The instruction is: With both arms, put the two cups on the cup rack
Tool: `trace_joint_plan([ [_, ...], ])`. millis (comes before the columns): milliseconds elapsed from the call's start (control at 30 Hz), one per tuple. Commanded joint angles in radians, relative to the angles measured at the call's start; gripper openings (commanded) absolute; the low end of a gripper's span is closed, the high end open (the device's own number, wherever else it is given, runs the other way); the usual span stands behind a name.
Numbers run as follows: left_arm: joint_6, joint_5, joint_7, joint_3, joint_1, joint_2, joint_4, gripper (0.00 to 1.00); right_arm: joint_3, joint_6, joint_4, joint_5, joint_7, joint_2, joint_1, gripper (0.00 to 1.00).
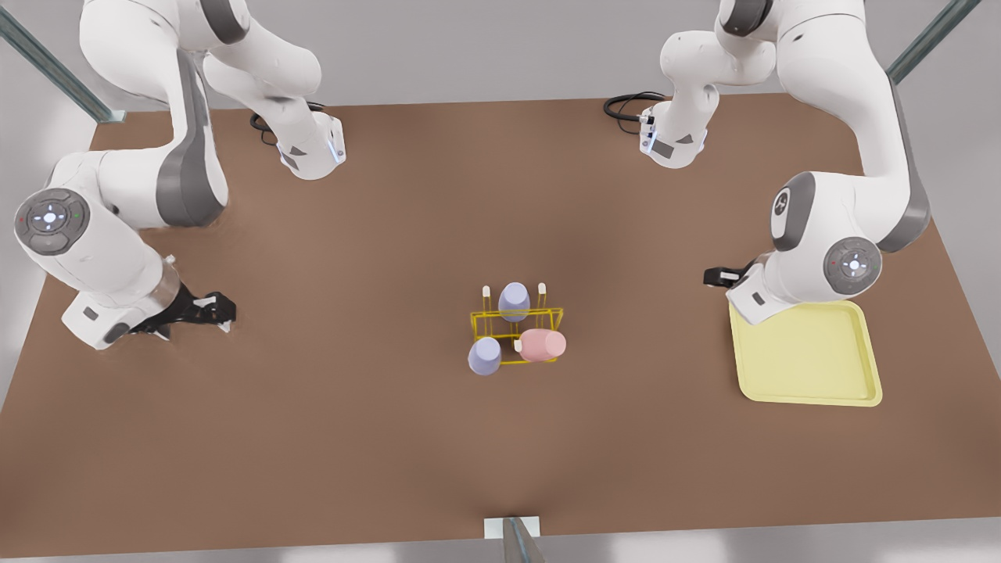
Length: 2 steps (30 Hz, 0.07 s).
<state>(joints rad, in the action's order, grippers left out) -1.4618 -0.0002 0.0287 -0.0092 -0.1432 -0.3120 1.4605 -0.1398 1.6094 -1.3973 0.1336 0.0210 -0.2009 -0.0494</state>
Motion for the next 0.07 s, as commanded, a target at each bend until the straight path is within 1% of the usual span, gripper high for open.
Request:
trace_joint_plan([
  [0, 0.003, -0.003, 0.068, 0.000, -0.001, -0.001, -0.005, 1.00, 0.026, -0.174, -0.094, -0.049, -0.061, 0.092, 0.000, 1.00],
  [33, 0.005, -0.001, 0.066, 0.000, -0.007, -0.001, -0.005, 1.00, 0.037, -0.172, -0.109, -0.057, -0.061, 0.100, 0.000, 1.00],
])
